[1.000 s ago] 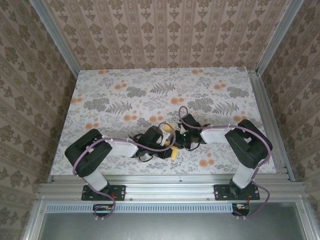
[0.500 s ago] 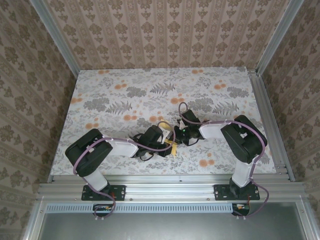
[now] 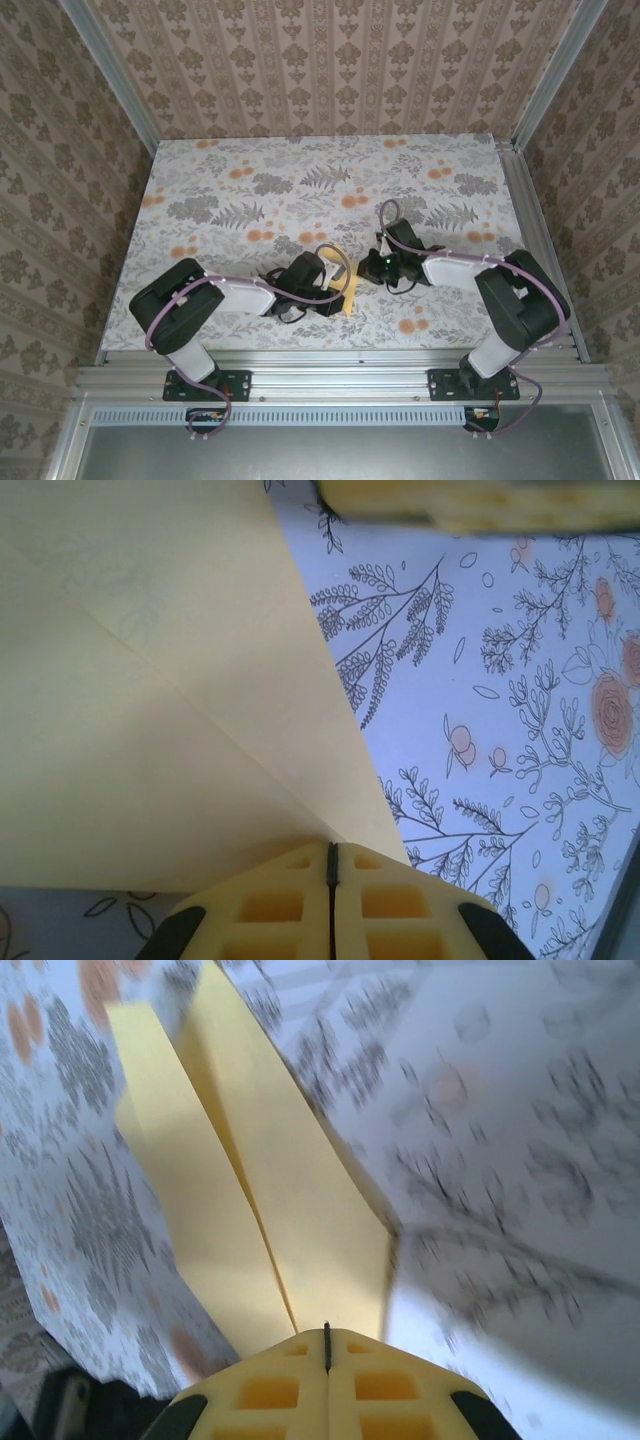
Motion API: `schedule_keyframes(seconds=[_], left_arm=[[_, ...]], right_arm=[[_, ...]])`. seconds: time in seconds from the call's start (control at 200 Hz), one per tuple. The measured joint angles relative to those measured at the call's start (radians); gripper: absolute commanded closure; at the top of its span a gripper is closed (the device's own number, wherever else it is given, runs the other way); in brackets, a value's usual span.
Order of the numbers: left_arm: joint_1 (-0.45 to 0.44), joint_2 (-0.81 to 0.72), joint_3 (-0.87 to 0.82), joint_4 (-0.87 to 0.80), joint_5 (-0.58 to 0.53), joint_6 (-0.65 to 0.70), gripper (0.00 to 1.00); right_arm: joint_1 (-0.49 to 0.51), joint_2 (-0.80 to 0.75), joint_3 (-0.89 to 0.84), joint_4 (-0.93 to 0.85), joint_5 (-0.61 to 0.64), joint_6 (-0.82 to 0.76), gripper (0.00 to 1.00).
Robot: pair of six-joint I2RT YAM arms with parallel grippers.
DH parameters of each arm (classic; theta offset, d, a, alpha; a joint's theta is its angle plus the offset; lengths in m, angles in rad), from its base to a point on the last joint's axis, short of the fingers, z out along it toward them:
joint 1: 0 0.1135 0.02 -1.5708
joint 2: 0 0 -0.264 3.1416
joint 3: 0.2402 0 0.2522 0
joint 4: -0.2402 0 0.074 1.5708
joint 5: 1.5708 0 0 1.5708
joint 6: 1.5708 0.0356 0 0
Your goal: Fold a paper plane with a square sheet of paper (pick it up from the middle)
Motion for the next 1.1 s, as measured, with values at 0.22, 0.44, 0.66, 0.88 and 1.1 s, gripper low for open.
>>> schedule_keyframes(seconds=[0.22, 0.44, 0.66, 0.88, 1.1], left_arm=[[0.026, 0.0, -0.002, -0.005, 0.059, -0.011, 0.92], [0.047, 0.0, -0.002, -0.019, 0.103, -0.029, 0.92], [0.06, 0.0, -0.002, -0.027, 0.128, -0.04, 0.92], [0.077, 0.0, -0.002, -0.035, 0.154, -0.056, 0.9], [0.094, -0.016, -0.002, -0.069, 0.169, -0.065, 0.81]], right_arm=[[0.069, -0.119, -0.109, 0.012, -0.046, 0.039, 0.93], [0.156, -0.12, -0.164, 0.067, -0.053, 0.099, 0.93], [0.207, -0.073, -0.166, 0.136, -0.053, 0.134, 0.94], [0.245, -0.006, -0.166, 0.173, -0.055, 0.151, 0.94], [0.254, 0.007, -0.133, 0.133, -0.033, 0.126, 0.94]])
